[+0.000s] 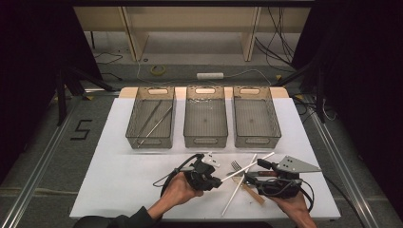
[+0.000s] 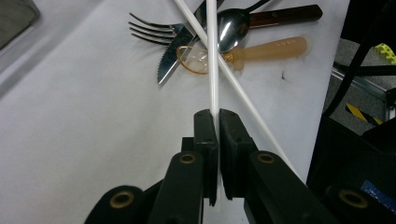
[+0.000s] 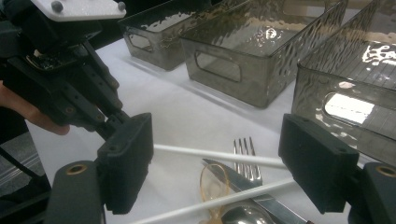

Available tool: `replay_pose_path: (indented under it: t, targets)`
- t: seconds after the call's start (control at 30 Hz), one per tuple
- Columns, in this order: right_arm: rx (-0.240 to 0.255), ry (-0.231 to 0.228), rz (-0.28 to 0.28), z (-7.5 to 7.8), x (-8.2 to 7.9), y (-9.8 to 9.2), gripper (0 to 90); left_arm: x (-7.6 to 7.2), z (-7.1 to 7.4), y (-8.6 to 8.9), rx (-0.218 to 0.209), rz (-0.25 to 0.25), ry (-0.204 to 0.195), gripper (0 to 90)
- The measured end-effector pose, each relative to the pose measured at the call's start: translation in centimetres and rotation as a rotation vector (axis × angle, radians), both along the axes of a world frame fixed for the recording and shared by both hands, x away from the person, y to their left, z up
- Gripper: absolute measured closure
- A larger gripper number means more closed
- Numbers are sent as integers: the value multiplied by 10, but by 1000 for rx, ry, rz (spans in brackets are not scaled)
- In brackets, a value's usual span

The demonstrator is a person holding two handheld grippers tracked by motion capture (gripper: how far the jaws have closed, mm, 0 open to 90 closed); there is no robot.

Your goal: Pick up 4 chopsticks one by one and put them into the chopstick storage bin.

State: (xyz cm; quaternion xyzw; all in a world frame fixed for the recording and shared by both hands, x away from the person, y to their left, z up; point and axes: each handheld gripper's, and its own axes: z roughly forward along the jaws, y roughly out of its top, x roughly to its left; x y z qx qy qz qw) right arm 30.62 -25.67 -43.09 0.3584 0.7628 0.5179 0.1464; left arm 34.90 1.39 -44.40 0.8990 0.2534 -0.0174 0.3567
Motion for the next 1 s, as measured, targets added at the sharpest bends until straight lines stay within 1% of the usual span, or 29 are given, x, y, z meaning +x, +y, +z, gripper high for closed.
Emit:
replay_pose_path:
  t: [0.2,0.43,0.7,0.87,0.9,1.0]
  targets:
    - [4,-2,-1,0,0,-1,274,3,8,11,-22,24,-12,861]
    - [1,0,-1,0,0,-1,274,7,19,25,-49,61,-37,861]
    - [0,1,-2,0,0,-1,274,12,29,46,-76,110,-57,861]
    - [0,1,-1,0,0,-1,274,15,36,60,-79,125,-72,862]
    - [0,2,-1,0,0,-1,274,16,37,62,-88,132,-74,862]
    - [0,2,-1,0,0,-1,274,19,42,72,-95,155,-84,862]
